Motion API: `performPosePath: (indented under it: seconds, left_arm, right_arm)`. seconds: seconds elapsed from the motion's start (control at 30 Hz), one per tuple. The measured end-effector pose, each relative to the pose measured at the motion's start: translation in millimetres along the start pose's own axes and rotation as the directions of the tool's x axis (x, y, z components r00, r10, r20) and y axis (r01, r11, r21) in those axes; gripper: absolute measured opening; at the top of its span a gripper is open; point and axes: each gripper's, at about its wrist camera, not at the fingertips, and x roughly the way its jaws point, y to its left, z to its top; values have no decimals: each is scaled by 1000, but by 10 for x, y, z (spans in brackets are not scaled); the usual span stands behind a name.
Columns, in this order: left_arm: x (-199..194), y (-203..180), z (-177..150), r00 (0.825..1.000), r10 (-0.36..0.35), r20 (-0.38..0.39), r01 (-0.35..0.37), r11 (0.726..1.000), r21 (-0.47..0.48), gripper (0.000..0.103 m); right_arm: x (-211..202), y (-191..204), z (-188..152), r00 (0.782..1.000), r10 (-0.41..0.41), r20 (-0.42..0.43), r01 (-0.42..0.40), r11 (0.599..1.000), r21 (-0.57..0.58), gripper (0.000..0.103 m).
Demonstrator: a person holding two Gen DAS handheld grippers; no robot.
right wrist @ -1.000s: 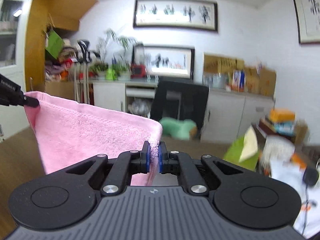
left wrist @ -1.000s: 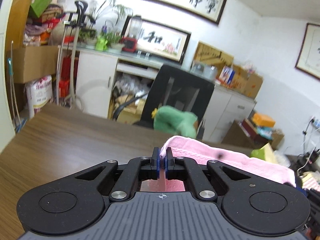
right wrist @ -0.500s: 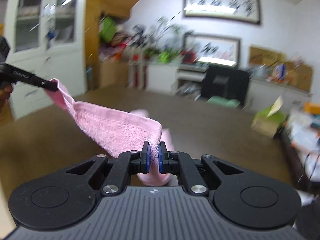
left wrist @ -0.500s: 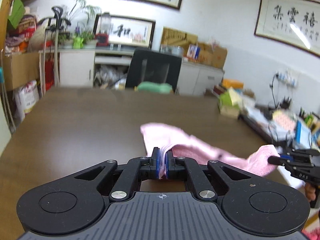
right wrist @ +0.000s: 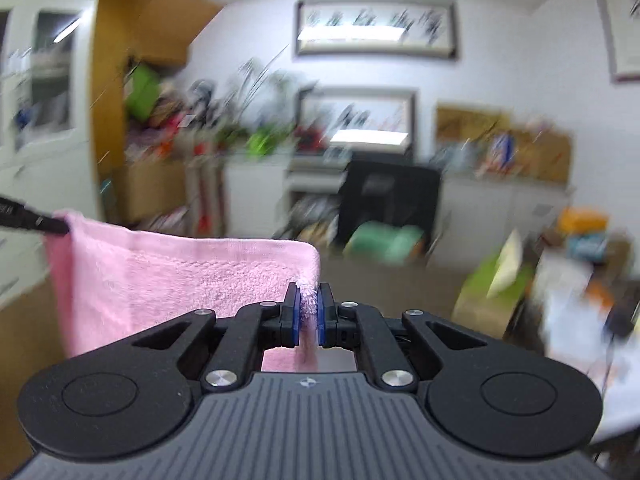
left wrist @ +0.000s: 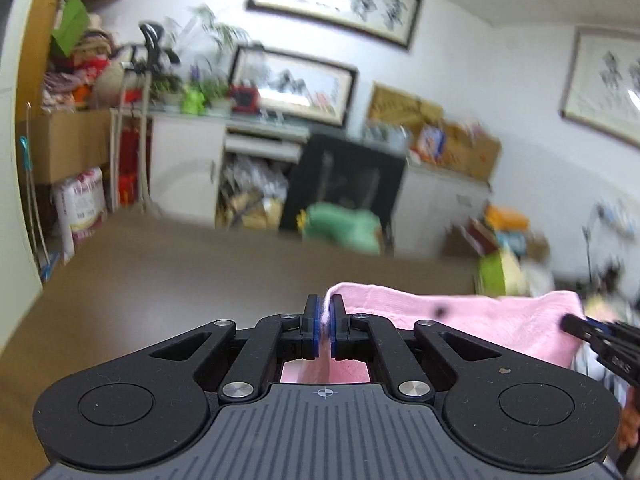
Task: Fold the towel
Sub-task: 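Lift the towel with both grippers and spread it flat over the table, then open both grippers and release the flattened towel onto the table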
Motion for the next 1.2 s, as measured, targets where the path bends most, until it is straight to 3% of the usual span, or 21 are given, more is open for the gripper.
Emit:
performPosePath:
  seconds: [0.13,0.23,0.33,0.5,0.53,0.6,0.7,0.77,0.93,1.07,1.13,1.2]
  left_arm:
    - [-260,-90,514,985,-26,173,30,999,-21,4]
    - [-449,-95,414,980,-51,192,48,999,18,4]
    - [-605,-58,0,985,-77,154,63,994,90,5]
    - [-531,74,-1077,995,-85,-44,91,982,163,5]
    - [-505,106,-1273,993,-82,-80,95,980,173,5]
    - [-418,193,-1517,988,-73,-138,93,985,143,6]
    - [-316,267,-1654,975,-100,-200,122,987,104,6]
    - [-249,243,-1711,969,-99,-228,124,987,101,7]
    - [-77,-70,-1796,947,-168,-276,209,969,129,9]
    - [149,-341,-1788,937,-204,-282,251,957,144,30]
    - [292,-448,-1806,933,-206,-296,259,954,153,38]
    - [469,-563,-1835,923,-215,-320,275,949,156,43]
  right_arm:
    - [-67,-56,547,991,0,134,6,999,-44,8]
    - [-254,-95,497,990,31,138,-22,997,-71,8]
    - [-410,-116,82,996,67,63,-61,993,-102,9]
    - [-699,73,-980,983,107,-152,-135,973,-187,9]
    - [-774,134,-1176,975,114,-191,-153,967,-203,9]
    - [-947,205,-1544,938,205,-279,-260,950,-175,9]
    - [-1131,394,-1795,887,306,-346,-385,904,-186,9]
    - [-1222,525,-1898,869,323,-376,-420,882,-213,9]
    - [-1317,701,-1968,832,372,-411,-497,829,-255,16]
    - [-1401,655,-1929,810,414,-415,-534,812,-234,25]
    - [-1492,549,-1895,802,442,-401,-552,805,-217,47]
    - [-1603,419,-1840,807,485,-338,-563,805,-189,53]
